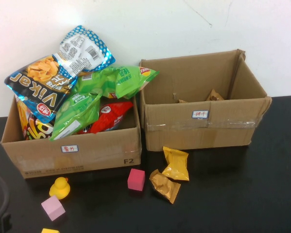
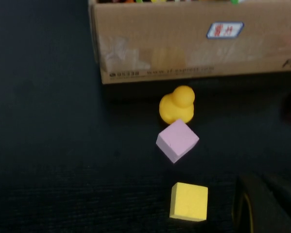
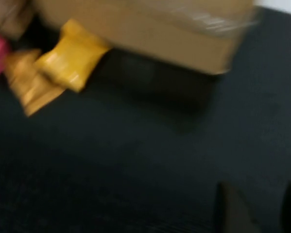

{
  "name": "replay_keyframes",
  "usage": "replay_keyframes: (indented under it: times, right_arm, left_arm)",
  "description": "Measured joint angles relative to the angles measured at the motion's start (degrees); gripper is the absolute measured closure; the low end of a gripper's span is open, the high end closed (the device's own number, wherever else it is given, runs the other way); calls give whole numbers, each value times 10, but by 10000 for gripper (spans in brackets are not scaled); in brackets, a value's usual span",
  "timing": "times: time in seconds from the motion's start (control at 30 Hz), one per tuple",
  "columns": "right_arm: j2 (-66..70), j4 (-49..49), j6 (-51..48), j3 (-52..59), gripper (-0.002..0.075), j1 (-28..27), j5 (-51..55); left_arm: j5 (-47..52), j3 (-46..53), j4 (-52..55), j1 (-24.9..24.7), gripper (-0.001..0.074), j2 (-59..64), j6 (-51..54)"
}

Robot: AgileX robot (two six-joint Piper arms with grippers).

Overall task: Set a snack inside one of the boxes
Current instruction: Pick up the biscuit

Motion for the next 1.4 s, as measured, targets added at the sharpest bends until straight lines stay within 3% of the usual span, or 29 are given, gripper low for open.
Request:
replay_keyframes:
  times: [0.13,0.37,0.47,0.63,0.73,1.2,1.4]
  right_arm:
    - [108,19,-43,-11,426,76,-48]
    - [307,103,-51,-99,391,212,-129]
    - [385,166,-50,-159,360,245,-130]
    - [499,301,-18,-253,246,252,-125]
    - [546,338,-13,-294,218,252,-125]
    - [641,406,-12,-333,206,253,-284]
    - [679,416,-12,-333,206,253,-303]
  left_arm:
    - [-3,0,-8,0,736,6,16]
    - [-3,0,-14,0,736,6,18]
    - [-3,0,-15,0,736,6,18]
    - [-3,0,-19,0,736,6,19]
    - [-3,0,-21,0,736,6,19]
    - [-3,0,-39,0,736,6,30]
    - [-5,0,-53,0,736,6,32]
